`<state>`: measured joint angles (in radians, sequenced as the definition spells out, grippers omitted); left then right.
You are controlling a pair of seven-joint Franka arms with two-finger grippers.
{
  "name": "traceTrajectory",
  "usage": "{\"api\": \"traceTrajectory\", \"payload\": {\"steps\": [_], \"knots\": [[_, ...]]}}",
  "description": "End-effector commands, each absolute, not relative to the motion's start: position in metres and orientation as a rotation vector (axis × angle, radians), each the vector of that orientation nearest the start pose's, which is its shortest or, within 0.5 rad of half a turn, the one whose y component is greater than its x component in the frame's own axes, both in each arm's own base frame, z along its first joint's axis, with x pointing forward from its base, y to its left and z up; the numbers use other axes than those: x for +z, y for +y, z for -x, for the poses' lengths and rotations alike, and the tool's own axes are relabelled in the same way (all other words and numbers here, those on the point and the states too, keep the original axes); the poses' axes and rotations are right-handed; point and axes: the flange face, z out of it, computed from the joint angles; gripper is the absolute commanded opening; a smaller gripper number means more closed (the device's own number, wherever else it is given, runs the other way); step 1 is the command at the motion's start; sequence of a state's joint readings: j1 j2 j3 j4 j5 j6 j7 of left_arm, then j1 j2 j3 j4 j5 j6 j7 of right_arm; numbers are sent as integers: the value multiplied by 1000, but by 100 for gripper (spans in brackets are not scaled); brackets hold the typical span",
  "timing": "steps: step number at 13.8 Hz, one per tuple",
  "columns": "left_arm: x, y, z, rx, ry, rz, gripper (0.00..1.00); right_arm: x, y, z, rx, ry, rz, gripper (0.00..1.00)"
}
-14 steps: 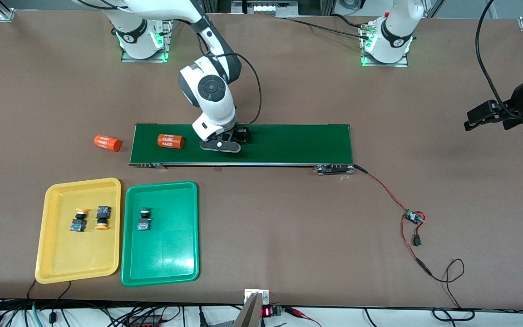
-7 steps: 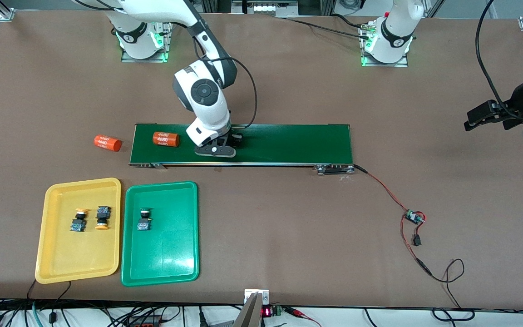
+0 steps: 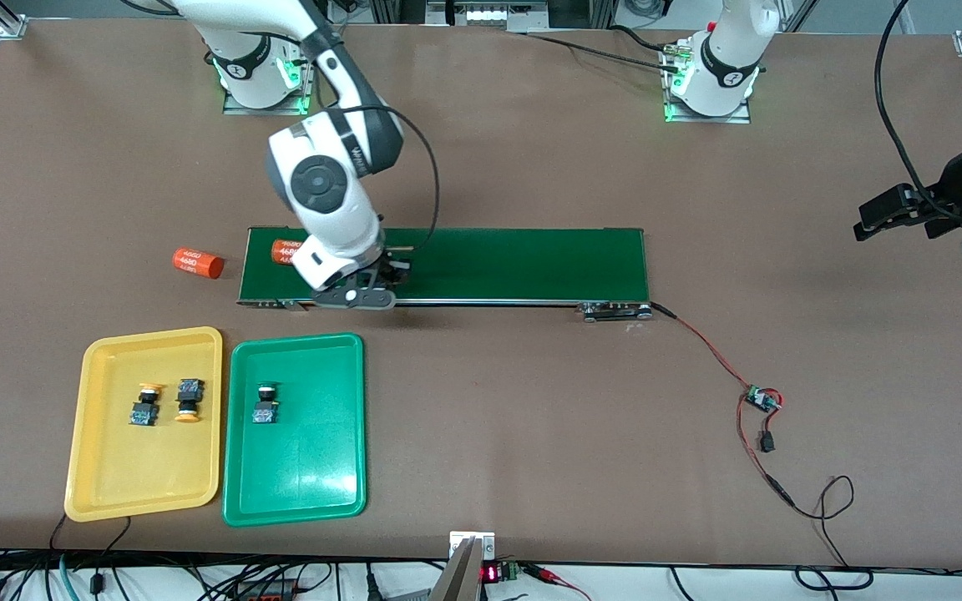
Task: Sort buttons by color to trays
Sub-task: 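Carry the button over the green tray with the right gripper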
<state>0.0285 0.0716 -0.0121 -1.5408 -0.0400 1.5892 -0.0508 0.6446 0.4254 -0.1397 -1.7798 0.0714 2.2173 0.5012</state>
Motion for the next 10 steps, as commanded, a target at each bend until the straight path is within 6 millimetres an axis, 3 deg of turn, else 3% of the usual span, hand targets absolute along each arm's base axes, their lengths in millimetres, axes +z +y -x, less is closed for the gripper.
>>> {"api": "traceTrajectory", "payload": {"steps": [1,7,10], "knots": [[604,6,-574,22,-89,3167,100,338,278,-609,-65,-67,3129,12],[603,4,-575,25,-81,3168,100,277,214,-691,-118,-121,3146,13],[601,4,-576,32,-82,3167,100,256,175,-711,-199,-129,3135,13]]}}
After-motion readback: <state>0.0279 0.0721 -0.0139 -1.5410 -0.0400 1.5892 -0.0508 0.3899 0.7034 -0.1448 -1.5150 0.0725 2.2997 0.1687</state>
